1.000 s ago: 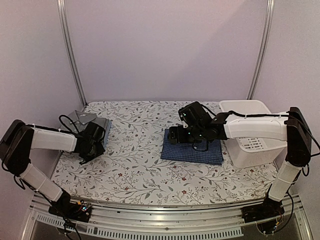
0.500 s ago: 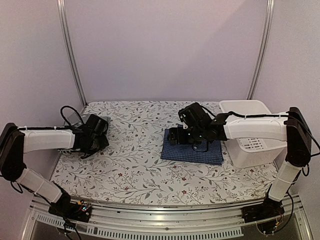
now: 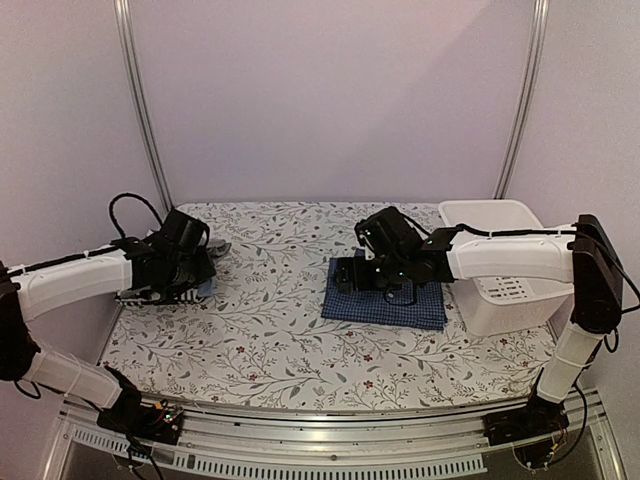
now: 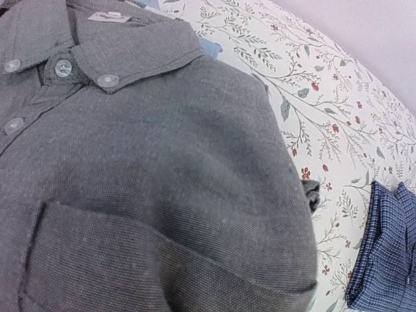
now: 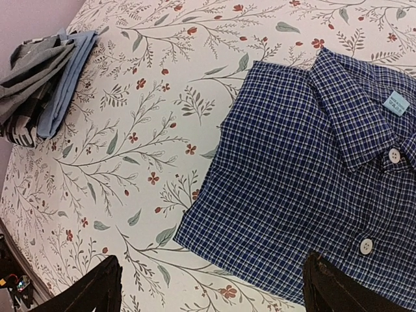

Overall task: Fold and stack the long sleeve shirts
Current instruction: Move the square-folded shirt from the square-folded shirt, then pick up the square-folded shirt from the square-folded shirt.

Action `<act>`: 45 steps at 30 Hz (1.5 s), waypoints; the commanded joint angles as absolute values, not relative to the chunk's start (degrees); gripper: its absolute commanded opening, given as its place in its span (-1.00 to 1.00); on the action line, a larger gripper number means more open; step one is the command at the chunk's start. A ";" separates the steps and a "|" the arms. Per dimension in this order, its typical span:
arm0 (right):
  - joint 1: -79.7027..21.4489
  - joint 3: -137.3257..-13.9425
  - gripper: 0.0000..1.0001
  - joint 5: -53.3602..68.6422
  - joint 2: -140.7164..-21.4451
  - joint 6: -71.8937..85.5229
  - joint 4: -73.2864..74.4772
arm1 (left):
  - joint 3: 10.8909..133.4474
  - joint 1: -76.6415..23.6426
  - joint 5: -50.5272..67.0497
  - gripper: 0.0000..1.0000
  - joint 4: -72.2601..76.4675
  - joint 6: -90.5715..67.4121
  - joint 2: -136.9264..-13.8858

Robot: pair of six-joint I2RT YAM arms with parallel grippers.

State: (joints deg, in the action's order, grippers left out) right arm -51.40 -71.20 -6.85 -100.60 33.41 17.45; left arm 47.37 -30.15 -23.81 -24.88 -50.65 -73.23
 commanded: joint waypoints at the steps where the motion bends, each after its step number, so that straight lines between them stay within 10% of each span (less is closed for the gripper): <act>1: -51.79 -71.15 0.90 -4.92 -101.81 33.35 16.09 | 45.41 -29.02 -20.04 -0.91 -22.76 -48.49 -76.52; 10: -51.86 -74.53 0.91 -0.72 -104.77 31.69 16.00 | 42.60 -28.92 -6.92 0.23 -20.42 -45.69 -79.53; 17: -51.83 -79.07 0.93 8.48 -108.48 30.87 11.79 | 45.59 -28.86 3.97 0.54 -23.74 -41.68 -77.42; 33: -51.52 -97.59 0.94 25.91 -129.61 36.78 -3.78 | 54.13 -26.35 8.45 0.70 -40.20 -39.51 -68.21; 45: -51.66 -94.81 0.93 26.44 -129.64 37.91 -5.03 | 59.15 5.68 0.11 0.40 -38.49 -32.57 -71.42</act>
